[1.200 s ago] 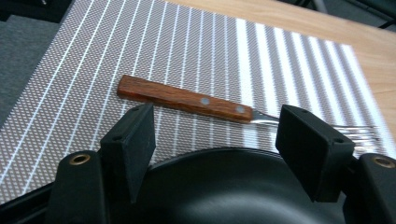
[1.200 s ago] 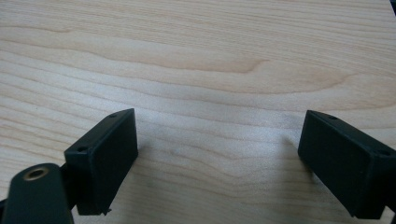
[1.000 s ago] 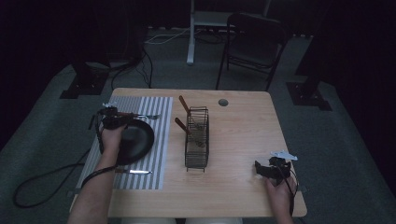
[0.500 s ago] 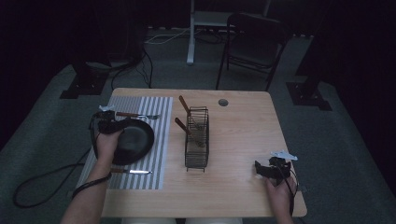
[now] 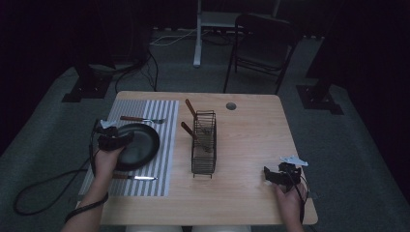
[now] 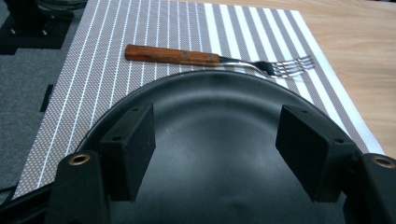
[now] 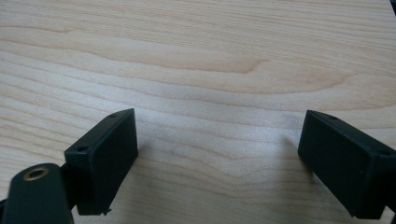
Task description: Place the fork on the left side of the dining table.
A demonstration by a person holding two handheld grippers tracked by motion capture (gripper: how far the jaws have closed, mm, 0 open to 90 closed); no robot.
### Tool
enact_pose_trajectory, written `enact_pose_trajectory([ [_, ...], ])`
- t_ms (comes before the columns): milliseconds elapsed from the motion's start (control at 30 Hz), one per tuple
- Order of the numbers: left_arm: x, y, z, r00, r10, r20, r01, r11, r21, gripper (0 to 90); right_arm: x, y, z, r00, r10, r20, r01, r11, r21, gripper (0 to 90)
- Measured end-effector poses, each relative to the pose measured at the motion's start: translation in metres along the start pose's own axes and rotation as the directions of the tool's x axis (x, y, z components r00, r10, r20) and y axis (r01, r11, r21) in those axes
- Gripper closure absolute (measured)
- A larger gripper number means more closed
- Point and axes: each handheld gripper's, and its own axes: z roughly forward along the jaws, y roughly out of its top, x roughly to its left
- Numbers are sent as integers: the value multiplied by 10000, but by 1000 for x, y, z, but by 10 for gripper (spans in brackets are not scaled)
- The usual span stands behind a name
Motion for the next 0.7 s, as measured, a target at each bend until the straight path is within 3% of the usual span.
enact_pose_trajectory([
  [233, 1, -14, -23, 9993, 39, 368, -34, 9999, -137, 288, 0, 0, 0, 10000, -15, -1, 15, 10000, -4, 116],
  [533, 6, -36, -48, 9988, 388, 298, -381, 9990, -231, 288, 0, 0, 0, 10000, -17, 0, 17, 10000, -3, 116],
  [633, 9, -41, -58, 9991, 220, 374, -208, 9993, -315, 288, 0, 0, 0, 10000, -15, -1, 15, 10000, -4, 116],
  [700, 9, -45, -63, 9987, 345, 383, -332, 9989, -334, 288, 0, 0, 0, 10000, -18, -1, 18, 10000, -4, 116],
])
